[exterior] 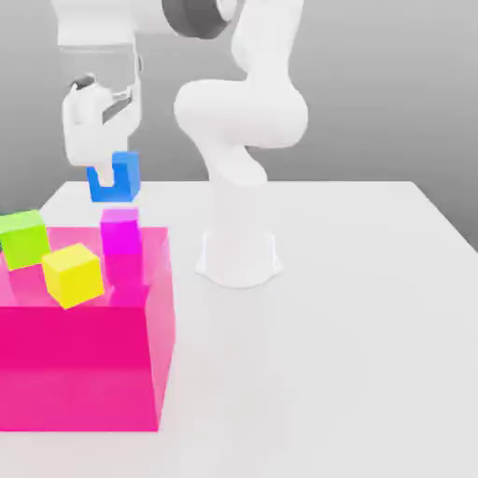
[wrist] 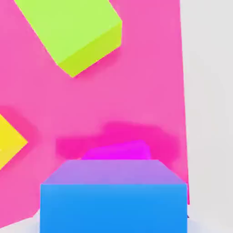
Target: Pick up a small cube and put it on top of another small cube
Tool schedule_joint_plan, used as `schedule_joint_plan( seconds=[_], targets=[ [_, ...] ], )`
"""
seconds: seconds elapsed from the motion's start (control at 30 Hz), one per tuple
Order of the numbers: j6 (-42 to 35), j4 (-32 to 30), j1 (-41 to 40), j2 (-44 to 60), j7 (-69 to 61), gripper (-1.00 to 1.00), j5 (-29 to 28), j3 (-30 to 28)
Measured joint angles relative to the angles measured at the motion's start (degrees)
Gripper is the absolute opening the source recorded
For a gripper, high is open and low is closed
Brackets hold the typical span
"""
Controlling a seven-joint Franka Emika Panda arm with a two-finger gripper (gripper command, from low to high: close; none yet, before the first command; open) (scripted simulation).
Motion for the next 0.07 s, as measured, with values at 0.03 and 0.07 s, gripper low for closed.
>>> schedule_joint_plan(
  seconds=[0.03, 0.07],
  targets=[
    [0.0, 0.0, 0.0, 0.0, 0.0, 1.0, 0.0, 0.0],
    [0.0, 0.0, 0.0, 0.0, 0.0, 1.0, 0.0, 0.0]
  ],
)
